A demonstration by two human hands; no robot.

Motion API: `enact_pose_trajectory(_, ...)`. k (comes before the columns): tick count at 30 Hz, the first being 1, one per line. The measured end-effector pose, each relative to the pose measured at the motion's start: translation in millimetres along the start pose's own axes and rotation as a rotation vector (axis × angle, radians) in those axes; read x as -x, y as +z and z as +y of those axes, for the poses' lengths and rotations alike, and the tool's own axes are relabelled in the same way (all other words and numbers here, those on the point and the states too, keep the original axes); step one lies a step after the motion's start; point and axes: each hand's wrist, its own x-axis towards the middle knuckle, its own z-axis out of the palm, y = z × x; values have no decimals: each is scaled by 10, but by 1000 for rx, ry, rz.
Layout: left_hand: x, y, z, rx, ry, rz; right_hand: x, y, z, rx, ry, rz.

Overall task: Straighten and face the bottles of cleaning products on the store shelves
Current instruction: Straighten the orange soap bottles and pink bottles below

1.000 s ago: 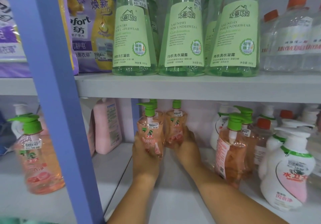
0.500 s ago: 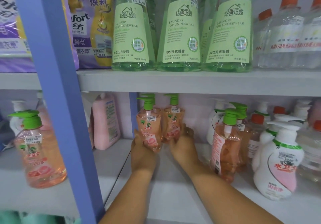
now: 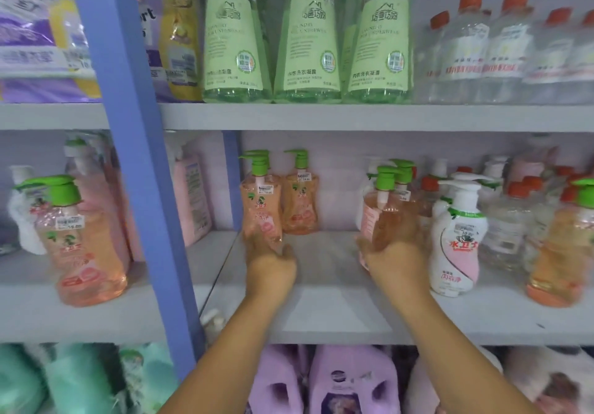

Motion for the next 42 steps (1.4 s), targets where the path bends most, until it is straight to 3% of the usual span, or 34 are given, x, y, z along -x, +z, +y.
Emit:
enact_pose_trajectory(2,389,-165,98,135,32,-103,3,86,-27,42,-19,27)
enact_pose_trajectory(4,829,-500,122,379,113,-145,3,181,-62,44,-4,-63)
enact_pose_trajectory(6,1099,-960,30,538,258,78,3,281,-132,-34,-24,-139)
enact_pose_trajectory(8,1070,-1399,-142,575,370,444,-3,407,-220,-88,-43,-212)
enact_pose_trajectory(10,779,-1756,-377,422,311,691,-11,561,-294,-117,-33,-248)
enact_pose_trajectory(11,600,-1901,-497,267,231,736,-12,648,-312,-130,-22,-254)
enact_pose_trajectory(14,110,-2205,-924,-125,59,648,-62,898,-338,-86,-54,-330)
enact_pose_trajectory(18,-213,-2368,-1194,-143,48,495,-120,1070,-379,62,7,-361)
enact_pose_trajectory(24,-368,-2426,-1225,-99,-6,458,-215,1168,-422,-67,25,-370)
enact_pose_trajectory(29,140,-2446,-970,0,-4,483,-191,1282,-371,-324,31,-343)
enact_pose_trajectory(33,946,-2352,-645,229,101,515,-210,1288,-301,-162,63,-262)
enact_pose_trajectory(38,1664,-1648,-10,383,191,285,-159,1218,-276,-73,108,-194)
enact_pose_trajectory(42,1490,-1018,213,319,219,58,-140,1002,-315,-165,118,-245)
